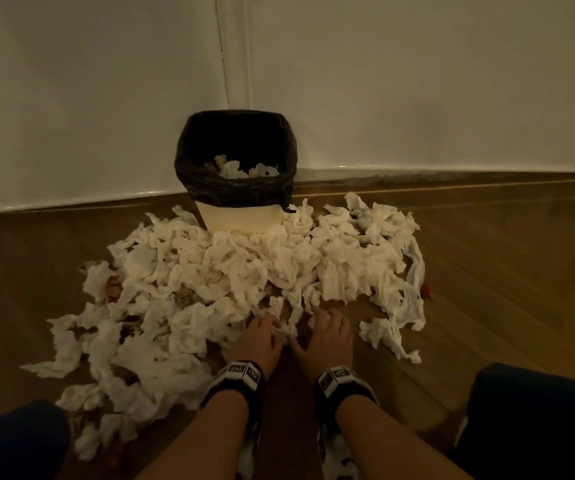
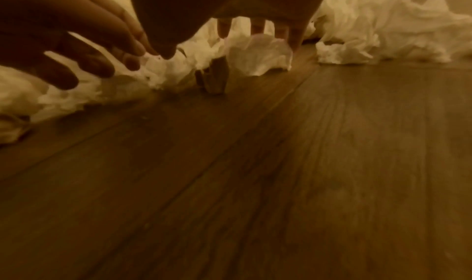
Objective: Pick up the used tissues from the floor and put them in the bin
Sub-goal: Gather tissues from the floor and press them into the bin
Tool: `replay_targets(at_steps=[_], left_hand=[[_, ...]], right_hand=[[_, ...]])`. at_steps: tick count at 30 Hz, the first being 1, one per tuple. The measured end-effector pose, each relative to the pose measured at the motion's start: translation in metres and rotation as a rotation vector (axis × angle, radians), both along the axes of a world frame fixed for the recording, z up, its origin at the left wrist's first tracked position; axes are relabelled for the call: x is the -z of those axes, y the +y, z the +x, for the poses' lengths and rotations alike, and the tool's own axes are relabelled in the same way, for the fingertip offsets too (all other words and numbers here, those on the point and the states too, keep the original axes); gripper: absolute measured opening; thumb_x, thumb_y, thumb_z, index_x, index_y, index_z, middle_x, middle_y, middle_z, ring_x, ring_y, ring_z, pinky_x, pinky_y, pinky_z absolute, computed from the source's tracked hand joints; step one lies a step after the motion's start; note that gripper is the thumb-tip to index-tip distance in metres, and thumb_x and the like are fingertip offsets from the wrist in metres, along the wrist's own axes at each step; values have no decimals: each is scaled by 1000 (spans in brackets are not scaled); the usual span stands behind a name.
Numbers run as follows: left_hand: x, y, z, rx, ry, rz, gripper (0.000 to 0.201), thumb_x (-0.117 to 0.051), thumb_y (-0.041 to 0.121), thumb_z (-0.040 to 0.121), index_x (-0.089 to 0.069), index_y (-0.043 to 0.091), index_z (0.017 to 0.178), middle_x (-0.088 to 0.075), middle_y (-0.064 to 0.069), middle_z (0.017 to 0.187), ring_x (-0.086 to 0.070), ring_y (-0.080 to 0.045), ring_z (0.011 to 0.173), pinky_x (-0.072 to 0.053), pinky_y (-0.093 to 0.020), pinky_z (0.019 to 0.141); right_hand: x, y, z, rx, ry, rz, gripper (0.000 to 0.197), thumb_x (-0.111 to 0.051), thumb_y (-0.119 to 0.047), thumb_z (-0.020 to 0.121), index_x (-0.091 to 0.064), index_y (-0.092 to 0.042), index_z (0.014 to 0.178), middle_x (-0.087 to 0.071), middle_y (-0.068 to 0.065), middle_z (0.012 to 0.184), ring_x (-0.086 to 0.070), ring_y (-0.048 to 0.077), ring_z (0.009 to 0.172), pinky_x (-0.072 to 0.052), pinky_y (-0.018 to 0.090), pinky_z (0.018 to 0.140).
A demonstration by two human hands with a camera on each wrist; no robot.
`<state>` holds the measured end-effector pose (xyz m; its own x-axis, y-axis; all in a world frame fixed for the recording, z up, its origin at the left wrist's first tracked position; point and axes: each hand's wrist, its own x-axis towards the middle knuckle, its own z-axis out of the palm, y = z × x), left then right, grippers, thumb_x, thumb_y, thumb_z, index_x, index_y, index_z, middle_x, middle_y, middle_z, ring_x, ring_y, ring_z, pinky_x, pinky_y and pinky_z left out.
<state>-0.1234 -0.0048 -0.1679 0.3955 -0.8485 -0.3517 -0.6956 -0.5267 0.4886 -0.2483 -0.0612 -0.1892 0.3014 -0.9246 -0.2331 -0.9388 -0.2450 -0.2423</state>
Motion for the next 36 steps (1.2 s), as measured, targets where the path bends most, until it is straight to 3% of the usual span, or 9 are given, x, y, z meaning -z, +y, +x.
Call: replay_targets(at_steps=[5,11,21,24,29,31,32,34,36], left_hand=[[10,4,-6,-62,-41,-66,27,-46,25,91,-47,20,118,-42,-4,127,-51,-21,106,-46,-31,77],[16,-3,-4,-73,-71,-137,24,-53,27,87,-49,21,110,-44,-3,119,-53,-22,97,-39,-28,71],[12,5,-1,-29,-144,-110,31,-56,24,84,-52,18,114,-42,-9,123,-48,-27,109,-46,-38,85],[10,6,0,-27,-158,-103,33,-55,23,84,-52,19,117,-38,-9,127,-44,-27,115,-45,-40,90],[6,0,-2,25,-209,-113,34,-56,22,82,-52,20,115,-37,-7,126,-38,-26,118,-38,-40,93],[5,-5,-4,48,-228,-125,34,-57,23,81,-52,21,115,-38,-7,127,-37,-26,119,-37,-39,94],[4,-7,-4,52,-222,-124,35,-58,24,81,-52,22,116,-37,-7,129,-35,-27,120,-38,-39,94],[4,-11,-4,62,-215,-125,38,-60,27,82,-52,26,119,-33,-7,132,-33,-29,122,-39,-39,96],[3,-14,-3,93,-223,-107,41,-61,31,82,-51,32,122,-29,-8,135,-32,-32,123,-39,-41,98]], right_hand=[[6,7,0,14,33,43,65,-38,-63,86,-29,-31,141,-25,9,149,-26,31,133,-32,42,104],[0,5,1,-39,19,-4,41,-44,-52,90,-43,-34,127,-36,8,135,-36,29,120,-40,39,90],[1,-4,4,-47,-50,136,34,-38,-6,96,-49,-8,129,-37,15,133,-41,29,117,-36,33,95],[-3,-9,6,89,-186,192,34,-43,-3,94,-47,-5,127,-41,16,131,-43,30,119,-37,34,97],[-8,-20,5,261,-312,273,22,-56,-24,91,-58,-2,96,-57,18,110,-54,31,104,-41,34,82],[-12,-28,7,372,-371,317,20,-51,-21,93,-54,-8,79,-61,18,108,-57,31,102,-40,29,76],[-13,-33,7,423,-400,351,20,-45,-19,95,-56,-8,81,-61,18,113,-57,31,105,-39,28,77],[-24,-44,11,510,-518,454,27,-40,-13,97,-60,-3,111,-57,16,125,-51,30,117,-40,29,91],[-32,-54,14,647,-793,542,31,-42,-7,95,-58,-5,121,-59,13,121,-54,28,114,-44,33,94]])
